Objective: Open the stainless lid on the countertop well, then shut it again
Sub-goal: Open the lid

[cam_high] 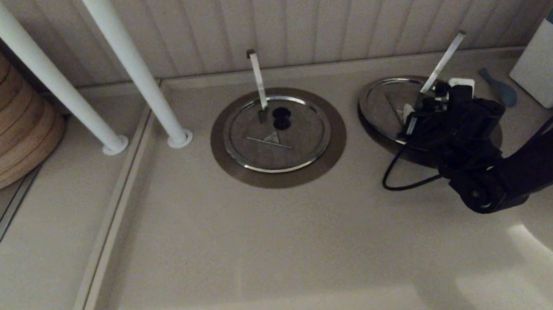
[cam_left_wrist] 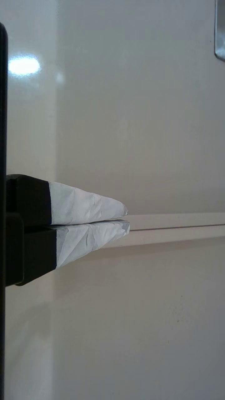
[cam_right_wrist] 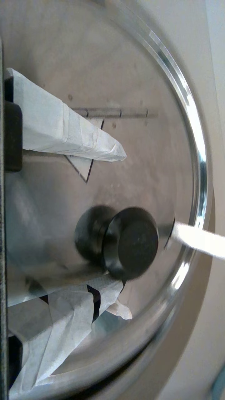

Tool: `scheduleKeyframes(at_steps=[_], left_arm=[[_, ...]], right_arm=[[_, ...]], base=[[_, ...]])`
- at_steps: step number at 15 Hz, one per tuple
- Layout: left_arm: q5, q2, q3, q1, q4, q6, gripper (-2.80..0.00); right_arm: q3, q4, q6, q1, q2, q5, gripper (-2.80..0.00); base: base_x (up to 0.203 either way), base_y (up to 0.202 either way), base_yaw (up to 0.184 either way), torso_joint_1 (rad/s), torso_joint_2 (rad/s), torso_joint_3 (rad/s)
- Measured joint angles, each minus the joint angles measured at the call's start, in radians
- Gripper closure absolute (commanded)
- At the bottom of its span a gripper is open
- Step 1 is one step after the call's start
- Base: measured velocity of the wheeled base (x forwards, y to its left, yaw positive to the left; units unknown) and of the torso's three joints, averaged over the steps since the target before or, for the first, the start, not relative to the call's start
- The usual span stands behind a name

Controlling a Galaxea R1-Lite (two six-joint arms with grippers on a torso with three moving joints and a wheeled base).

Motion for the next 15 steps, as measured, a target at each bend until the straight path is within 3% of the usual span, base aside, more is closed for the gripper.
scheduleKeyframes(at_steps=[15], left_arm=[[0.0,0.0,0.0,0.0,0.0,0.0,0.0]], right_arm=[[-0.03,-0.003,-0.012,-0.076,0.055,-0.002,-2.8]], base=[[0.0,0.0,0.0,0.0,0.0,0.0]])
